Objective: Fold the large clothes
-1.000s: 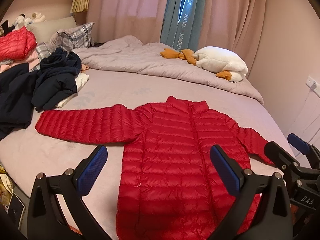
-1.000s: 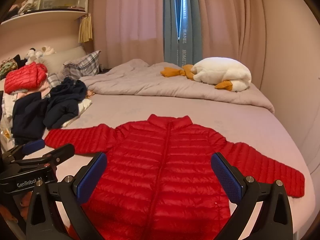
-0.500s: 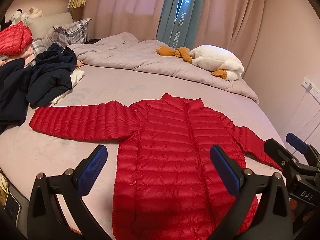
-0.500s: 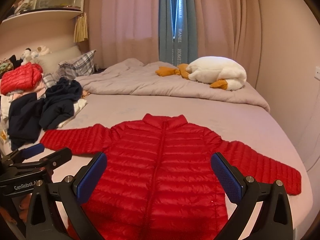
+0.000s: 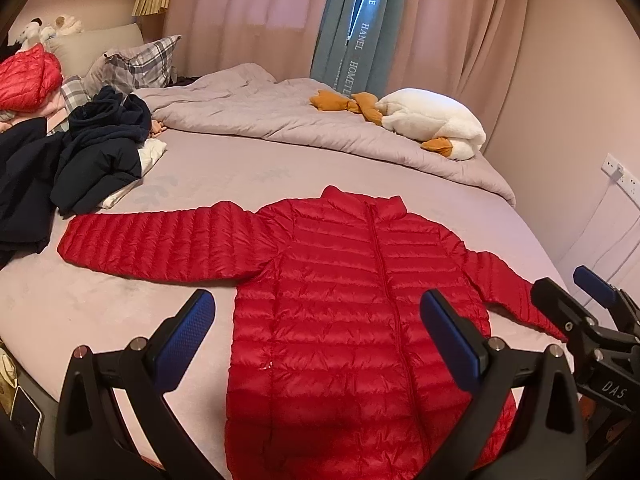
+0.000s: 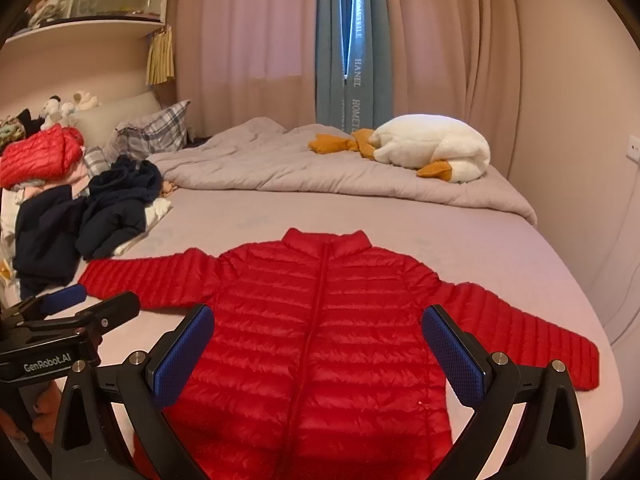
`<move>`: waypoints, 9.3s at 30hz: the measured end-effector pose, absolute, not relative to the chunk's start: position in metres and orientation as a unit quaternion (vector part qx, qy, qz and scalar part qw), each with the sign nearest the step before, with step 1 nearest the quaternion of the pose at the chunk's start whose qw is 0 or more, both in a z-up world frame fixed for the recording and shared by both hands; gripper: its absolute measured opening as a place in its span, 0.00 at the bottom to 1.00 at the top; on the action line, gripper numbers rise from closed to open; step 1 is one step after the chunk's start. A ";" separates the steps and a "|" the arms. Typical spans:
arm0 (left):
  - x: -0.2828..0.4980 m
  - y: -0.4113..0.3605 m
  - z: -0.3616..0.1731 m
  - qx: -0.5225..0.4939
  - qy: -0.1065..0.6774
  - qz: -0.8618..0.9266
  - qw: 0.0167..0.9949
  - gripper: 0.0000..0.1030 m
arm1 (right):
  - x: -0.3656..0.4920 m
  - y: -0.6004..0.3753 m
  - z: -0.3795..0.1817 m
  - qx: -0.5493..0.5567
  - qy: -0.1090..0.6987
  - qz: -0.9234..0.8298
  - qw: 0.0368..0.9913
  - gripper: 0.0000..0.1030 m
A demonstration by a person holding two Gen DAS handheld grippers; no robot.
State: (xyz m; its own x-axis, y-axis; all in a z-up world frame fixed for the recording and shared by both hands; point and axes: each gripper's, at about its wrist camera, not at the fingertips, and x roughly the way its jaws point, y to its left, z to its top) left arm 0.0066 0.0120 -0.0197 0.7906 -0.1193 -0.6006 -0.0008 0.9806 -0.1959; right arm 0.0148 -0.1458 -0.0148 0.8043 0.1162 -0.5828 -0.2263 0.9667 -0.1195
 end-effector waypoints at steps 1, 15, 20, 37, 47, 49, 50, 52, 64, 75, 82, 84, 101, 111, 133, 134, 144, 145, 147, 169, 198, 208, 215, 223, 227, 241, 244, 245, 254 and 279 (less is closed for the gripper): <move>0.007 0.011 -0.020 -0.092 0.323 -0.032 0.941 1.00 | 0.015 -0.147 -0.015 -0.091 0.300 0.089 0.946 1.00; 0.006 0.009 -0.020 -0.091 0.325 -0.041 0.941 0.99 | 0.012 -0.149 -0.013 -0.086 0.298 0.079 0.947 1.00; 0.005 0.007 -0.019 -0.090 0.323 -0.042 0.941 0.99 | 0.012 -0.151 -0.012 -0.085 0.296 0.076 0.948 1.00; 0.002 -0.004 -0.016 -0.074 0.320 -0.043 0.943 0.99 | 0.013 -0.161 -0.013 -0.076 0.296 0.069 0.949 1.00; 0.002 -0.005 -0.017 -0.073 0.322 -0.044 0.943 0.99 | 0.010 -0.163 -0.015 -0.072 0.297 0.065 0.950 1.00; 0.002 -0.005 -0.017 -0.074 0.322 -0.043 0.943 0.99 | 0.010 -0.163 -0.015 -0.073 0.296 0.065 0.950 1.00; 0.002 -0.005 -0.017 -0.075 0.322 -0.042 0.943 0.99 | 0.010 -0.164 -0.015 -0.073 0.296 0.066 0.950 1.00; 0.002 -0.004 -0.017 -0.075 0.321 -0.040 0.943 0.99 | 0.009 -0.164 -0.015 -0.072 0.297 0.068 0.950 1.00; 0.002 0.001 -0.019 -0.082 0.324 -0.038 0.942 0.99 | 0.012 -0.169 -0.014 -0.058 0.297 0.063 0.951 1.00; 0.002 0.036 -0.038 -0.132 0.338 0.006 0.932 0.99 | 0.024 -0.189 -0.018 -0.030 0.310 0.049 0.949 1.00; 0.012 0.059 -0.059 -0.154 0.359 0.038 0.920 0.99 | 0.030 -0.231 -0.019 0.037 0.307 -0.013 0.951 0.95; 0.014 0.062 -0.064 -0.156 0.366 0.036 0.917 0.99 | 0.032 -0.249 -0.019 0.061 0.307 -0.037 0.949 0.89; 0.047 0.013 -0.101 -0.110 0.430 -0.021 0.896 0.94 | 0.005 -0.443 -0.068 0.315 0.284 -0.260 0.867 0.41; 0.061 -0.032 -0.128 -0.074 0.473 -0.067 0.875 0.92 | -0.014 -0.508 -0.124 0.442 0.272 -0.308 0.797 0.34; 0.067 -0.032 -0.120 -0.074 0.466 -0.047 0.881 0.90 | 0.013 -0.547 -0.146 0.447 0.240 -0.274 0.817 0.04; 0.067 -0.031 -0.117 -0.076 0.462 -0.047 0.883 0.90 | 0.013 -0.541 -0.131 0.432 0.232 -0.264 0.830 0.04; 0.054 0.000 -0.077 -0.103 0.404 -0.030 0.909 0.90 | 0.016 -0.472 0.007 0.294 0.164 -0.186 0.923 0.04; 0.053 0.004 -0.072 -0.106 0.396 -0.026 0.912 0.90 | 0.018 -0.462 0.019 0.282 0.160 -0.172 0.930 0.04; 0.049 0.013 -0.064 -0.113 0.382 -0.020 0.917 0.90 | 0.021 -0.444 0.038 0.257 0.153 -0.151 0.942 0.04; 0.017 0.074 -0.037 -0.152 0.316 0.027 0.936 0.90 | 0.085 -0.261 0.065 0.060 0.196 0.084 0.975 0.04; 0.019 0.101 -0.062 -0.173 0.343 0.061 0.921 0.90 | 0.099 -0.131 -0.046 -0.019 0.379 0.255 0.889 0.04; 0.016 0.115 -0.075 -0.182 0.358 0.080 0.912 0.90 | 0.099 -0.103 -0.092 -0.048 0.441 0.278 0.852 0.04; 0.012 0.118 -0.079 -0.184 0.363 0.092 0.909 0.90 | 0.104 -0.096 -0.129 -0.048 0.489 0.278 0.825 0.04; 0.009 0.125 -0.088 -0.196 0.368 0.096 0.904 0.90 | 0.106 -0.088 -0.167 -0.050 0.540 0.250 0.802 0.04; 0.005 0.127 -0.089 -0.201 0.367 0.092 0.904 0.90 | 0.106 -0.085 -0.172 -0.052 0.547 0.242 0.799 0.04; -0.018 0.147 -0.085 -0.217 0.345 0.093 0.909 0.91 | 0.101 -0.078 -0.165 -0.048 0.546 0.207 0.810 0.04; -0.023 0.152 -0.083 -0.220 0.338 0.097 0.910 0.91 | 0.097 -0.076 -0.152 -0.048 0.535 0.204 0.819 0.06; -0.025 0.154 -0.083 -0.222 0.336 0.099 0.910 0.91 | 0.095 -0.075 -0.143 -0.047 0.525 0.204 0.825 0.08; -0.034 0.160 -0.080 -0.240 0.331 0.094 0.908 0.94 | 0.073 -0.072 -0.065 0.009 0.430 0.244 0.869 0.74; 0.021 0.129 -0.056 -0.257 0.321 0.006 0.912 0.98 | 0.065 -0.086 0.024 0.035 0.263 0.219 0.939 0.92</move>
State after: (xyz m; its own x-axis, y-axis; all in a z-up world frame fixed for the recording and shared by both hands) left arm 0.0214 0.1288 -0.0563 0.7940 -0.1546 -0.5880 -0.1748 0.8682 -0.4643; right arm 0.0646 -0.0855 0.0236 0.7658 0.4298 -0.4784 -0.3930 0.9016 0.1809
